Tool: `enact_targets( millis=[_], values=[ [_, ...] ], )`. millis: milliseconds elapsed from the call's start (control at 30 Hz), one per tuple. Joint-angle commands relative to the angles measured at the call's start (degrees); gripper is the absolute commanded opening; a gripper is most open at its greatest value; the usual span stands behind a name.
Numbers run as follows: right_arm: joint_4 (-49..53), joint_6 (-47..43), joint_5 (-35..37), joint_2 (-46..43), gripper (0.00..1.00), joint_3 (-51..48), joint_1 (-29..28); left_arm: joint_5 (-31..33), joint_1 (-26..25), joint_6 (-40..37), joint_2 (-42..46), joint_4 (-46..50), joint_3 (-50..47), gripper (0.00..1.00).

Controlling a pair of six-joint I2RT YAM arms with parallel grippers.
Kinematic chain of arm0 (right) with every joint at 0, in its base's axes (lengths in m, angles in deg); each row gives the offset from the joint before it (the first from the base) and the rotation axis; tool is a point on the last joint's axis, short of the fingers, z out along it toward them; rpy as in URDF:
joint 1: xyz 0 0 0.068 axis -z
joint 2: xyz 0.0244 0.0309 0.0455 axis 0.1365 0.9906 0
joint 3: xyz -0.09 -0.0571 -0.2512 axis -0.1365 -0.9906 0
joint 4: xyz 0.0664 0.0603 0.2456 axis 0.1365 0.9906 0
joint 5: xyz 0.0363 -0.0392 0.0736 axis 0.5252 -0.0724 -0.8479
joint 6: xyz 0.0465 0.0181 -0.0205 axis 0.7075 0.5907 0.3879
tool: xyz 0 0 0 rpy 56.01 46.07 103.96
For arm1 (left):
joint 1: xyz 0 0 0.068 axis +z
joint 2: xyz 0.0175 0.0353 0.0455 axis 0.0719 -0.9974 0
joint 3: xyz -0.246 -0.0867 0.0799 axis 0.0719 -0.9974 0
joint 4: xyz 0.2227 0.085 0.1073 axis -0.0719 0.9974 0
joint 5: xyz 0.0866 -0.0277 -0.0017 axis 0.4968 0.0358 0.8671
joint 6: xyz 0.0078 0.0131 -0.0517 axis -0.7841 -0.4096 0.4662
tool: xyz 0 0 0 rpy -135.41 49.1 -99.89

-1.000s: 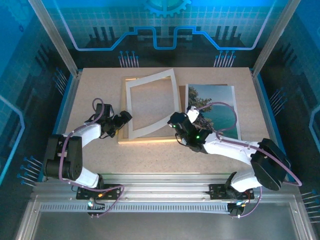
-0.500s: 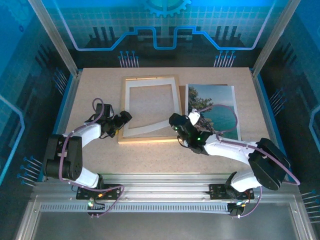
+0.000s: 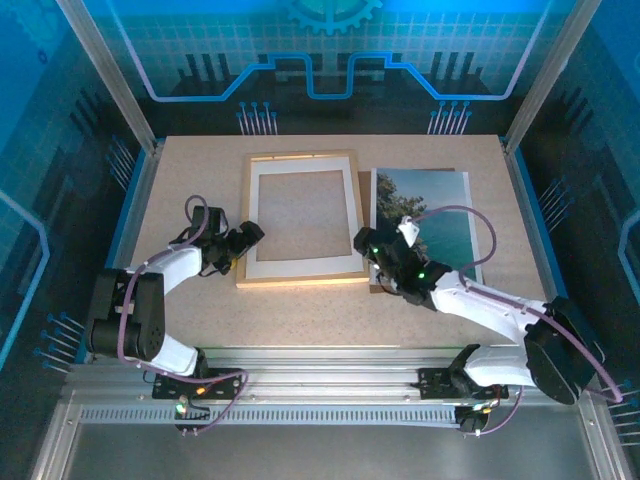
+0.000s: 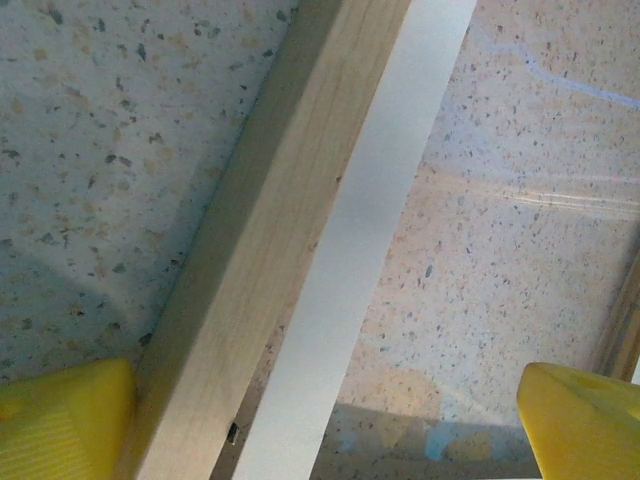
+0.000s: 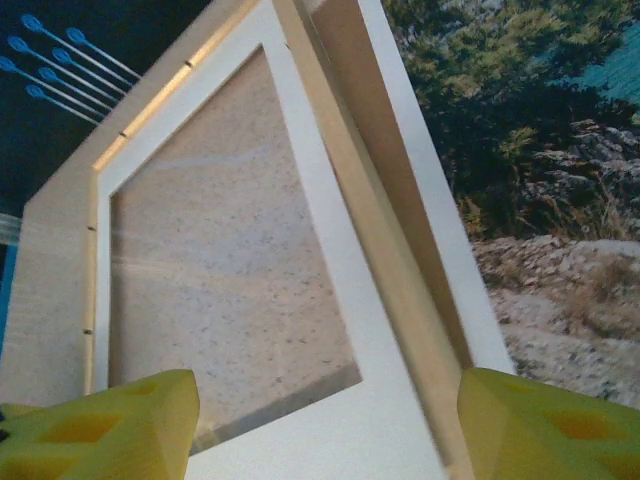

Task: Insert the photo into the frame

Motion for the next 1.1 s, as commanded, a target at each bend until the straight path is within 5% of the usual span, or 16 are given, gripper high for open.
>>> enact_targets(
  millis=[0, 67, 400, 667, 1067],
  values=[
    [-0.3, -8.3, -18.4, 3.3, 0.70, 1.1, 8.5, 1.5, -0.2, -2.4, 1.2, 2.6, 2.7, 0.99],
    [2.0, -11.5, -25.3, 6.9, 0.70, 4.1, 11.8, 1.9, 0.6, -3.2, 1.3, 3.5, 3.5, 0.99],
    [11.4, -24.0, -36.8, 25.5, 0.71, 22.6, 15.2, 1.8, 7.2, -4.5, 1.2, 1.4, 5.4, 0.99],
    [13.4, -25.2, -37.6, 35.6, 0.71, 31.4, 15.3, -2.1, 7.2, -3.5, -3.9, -3.3, 5.6, 0.99],
    [11.5, -23.0, -38.5, 37.8, 0.70, 31.4, 13.8, -5.7, 4.4, -1.2, -7.7, -8.6, 2.6, 0.99]
  ],
)
